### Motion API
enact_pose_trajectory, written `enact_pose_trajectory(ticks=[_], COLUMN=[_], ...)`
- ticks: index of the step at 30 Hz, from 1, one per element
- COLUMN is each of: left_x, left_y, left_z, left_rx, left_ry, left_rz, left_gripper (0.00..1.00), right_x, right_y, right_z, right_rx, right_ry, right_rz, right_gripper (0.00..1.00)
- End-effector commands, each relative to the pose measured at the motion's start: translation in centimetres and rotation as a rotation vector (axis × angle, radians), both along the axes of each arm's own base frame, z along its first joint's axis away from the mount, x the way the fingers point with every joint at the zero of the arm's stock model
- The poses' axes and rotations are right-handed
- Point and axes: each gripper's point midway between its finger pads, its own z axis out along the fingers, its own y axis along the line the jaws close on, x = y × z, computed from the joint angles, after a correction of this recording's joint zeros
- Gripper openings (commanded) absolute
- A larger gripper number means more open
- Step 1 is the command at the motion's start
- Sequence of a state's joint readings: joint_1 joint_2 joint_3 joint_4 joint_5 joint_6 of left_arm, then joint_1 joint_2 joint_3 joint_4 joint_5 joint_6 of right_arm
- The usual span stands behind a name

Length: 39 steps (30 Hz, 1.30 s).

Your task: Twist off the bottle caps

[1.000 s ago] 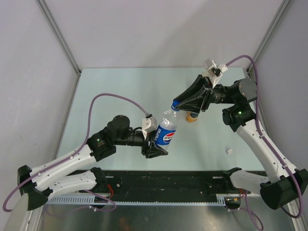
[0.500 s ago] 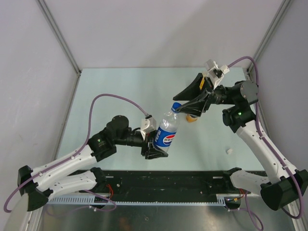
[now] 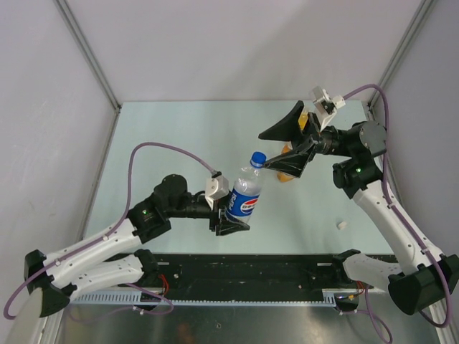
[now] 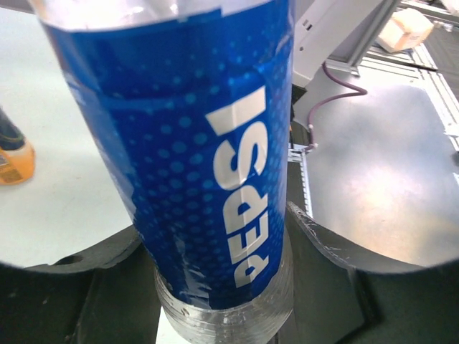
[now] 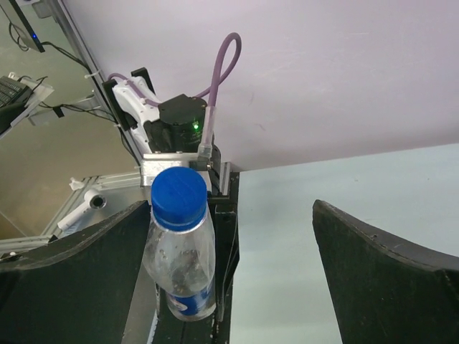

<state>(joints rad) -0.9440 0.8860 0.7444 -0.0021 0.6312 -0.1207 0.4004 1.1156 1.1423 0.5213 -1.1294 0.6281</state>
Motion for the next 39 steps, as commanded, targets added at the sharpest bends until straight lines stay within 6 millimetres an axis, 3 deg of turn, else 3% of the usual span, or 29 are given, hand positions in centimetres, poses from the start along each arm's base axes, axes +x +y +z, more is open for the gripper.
enact_pose_trajectory(ticks=[1,7,14,26,30,39], left_x=[1.6,2.7,4.7,9.5,10.7,13.1], left_y=[0.5,1.1,1.8,3.2,3.3,5.0], left_z=[1.9,1.5,0.8,-0.9,-1.6,-2.1], left_rx=[-0.070,-0.053,-0.009,0.111,0.164,0.265], left_ry=[-0.108,-0.121,-0.116,-0.070,-0.071,-0.123], left_rz=[0.096,0.170,0.294,0.576,0.644,0.894], left_gripper=[0.00,0.00,0.00,0.00,0.00,0.00], right_x=[-0.7,-1.5,-0.9,4.0,6.0,9.4], right_y=[-0.8,-1.3,-1.4,-2.3,-2.5,-0.7], right_z=[1.3,2.2,2.7,4.0,3.6,1.5], right_rx=[0.029,0.049,0.074,0.188,0.196,0.072], right_ry=[-0.062,-0.098,-0.081,0.142,0.220,0.317], right_rz=[-0.025,-0.038,-0.072,-0.280,-0.379,-0.581], right_gripper=[0.99,0.99,0.99,0.99,0.99,0.99])
